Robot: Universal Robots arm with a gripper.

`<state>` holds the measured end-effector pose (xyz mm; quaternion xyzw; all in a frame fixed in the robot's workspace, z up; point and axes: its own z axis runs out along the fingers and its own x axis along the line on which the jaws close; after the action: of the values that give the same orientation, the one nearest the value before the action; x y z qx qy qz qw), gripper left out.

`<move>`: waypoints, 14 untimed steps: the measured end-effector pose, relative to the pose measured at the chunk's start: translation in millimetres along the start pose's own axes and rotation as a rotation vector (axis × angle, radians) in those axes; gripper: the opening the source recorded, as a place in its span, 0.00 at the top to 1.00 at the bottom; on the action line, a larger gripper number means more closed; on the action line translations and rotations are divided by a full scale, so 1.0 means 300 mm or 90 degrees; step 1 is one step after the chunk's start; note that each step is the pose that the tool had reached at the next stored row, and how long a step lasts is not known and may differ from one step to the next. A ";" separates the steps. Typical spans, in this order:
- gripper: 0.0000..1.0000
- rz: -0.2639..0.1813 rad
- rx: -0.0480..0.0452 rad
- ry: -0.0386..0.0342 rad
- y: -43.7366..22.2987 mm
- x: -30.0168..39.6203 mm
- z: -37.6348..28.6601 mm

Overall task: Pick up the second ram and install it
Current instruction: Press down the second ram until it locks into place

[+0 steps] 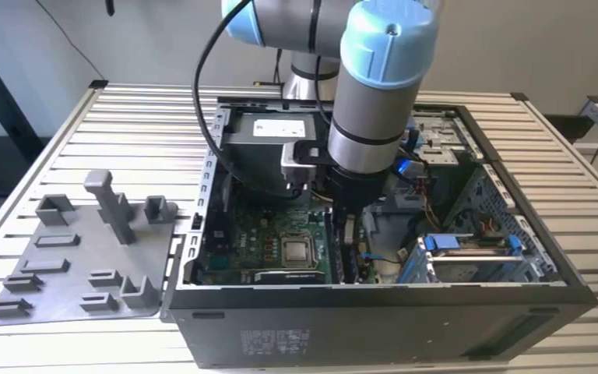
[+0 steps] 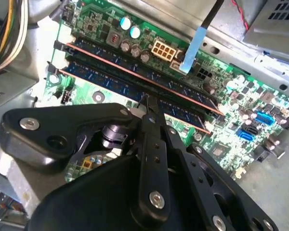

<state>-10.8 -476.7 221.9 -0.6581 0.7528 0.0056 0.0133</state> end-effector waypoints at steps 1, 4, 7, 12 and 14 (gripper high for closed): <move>0.89 0.000 0.0002 -0.0013 0.000 -0.001 -0.011; 0.89 0.000 0.0000 0.0001 0.000 -0.001 -0.058; 0.89 0.000 0.0000 0.0002 -0.001 -0.002 -0.104; 0.89 0.000 0.0000 0.0005 -0.001 -0.004 -0.169; 0.89 0.000 0.0000 0.0003 -0.001 -0.004 -0.168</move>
<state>-10.8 -476.8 272.4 -0.6581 0.7528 0.0055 0.0132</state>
